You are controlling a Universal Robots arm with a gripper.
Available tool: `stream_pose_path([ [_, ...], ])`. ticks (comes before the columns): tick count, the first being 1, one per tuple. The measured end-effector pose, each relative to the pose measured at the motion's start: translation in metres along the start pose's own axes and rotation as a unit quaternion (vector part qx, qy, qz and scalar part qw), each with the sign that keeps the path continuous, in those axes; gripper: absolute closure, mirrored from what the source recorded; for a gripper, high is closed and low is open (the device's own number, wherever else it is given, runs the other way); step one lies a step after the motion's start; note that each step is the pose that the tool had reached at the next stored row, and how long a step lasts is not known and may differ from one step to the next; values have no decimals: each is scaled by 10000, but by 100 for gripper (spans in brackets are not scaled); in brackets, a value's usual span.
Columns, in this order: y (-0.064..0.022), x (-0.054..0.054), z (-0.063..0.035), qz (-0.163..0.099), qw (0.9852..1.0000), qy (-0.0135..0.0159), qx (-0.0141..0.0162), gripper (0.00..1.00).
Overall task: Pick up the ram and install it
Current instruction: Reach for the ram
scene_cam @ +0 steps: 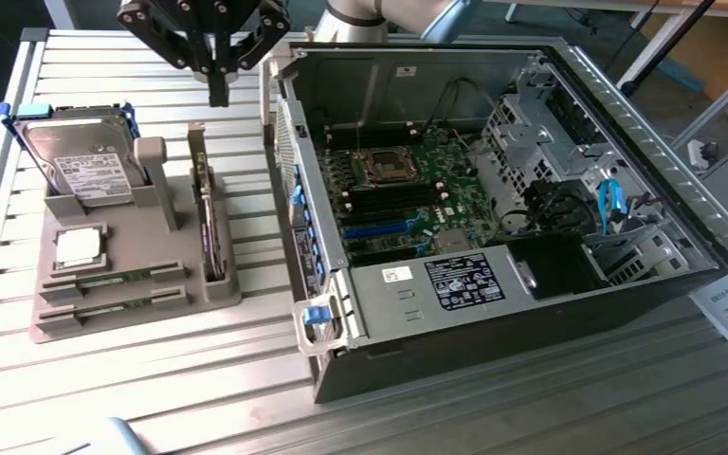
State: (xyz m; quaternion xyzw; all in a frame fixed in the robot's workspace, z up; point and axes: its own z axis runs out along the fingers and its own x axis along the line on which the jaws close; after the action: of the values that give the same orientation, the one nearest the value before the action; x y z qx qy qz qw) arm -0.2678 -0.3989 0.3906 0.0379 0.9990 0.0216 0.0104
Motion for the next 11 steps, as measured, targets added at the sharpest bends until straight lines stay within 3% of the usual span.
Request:
stream_pose_path([
  [8, -32, 418, -9, 0, 10000, 0, 0, 90],
  [11, -40, 523, -11, 0, 10000, 0, 0, 90],
])
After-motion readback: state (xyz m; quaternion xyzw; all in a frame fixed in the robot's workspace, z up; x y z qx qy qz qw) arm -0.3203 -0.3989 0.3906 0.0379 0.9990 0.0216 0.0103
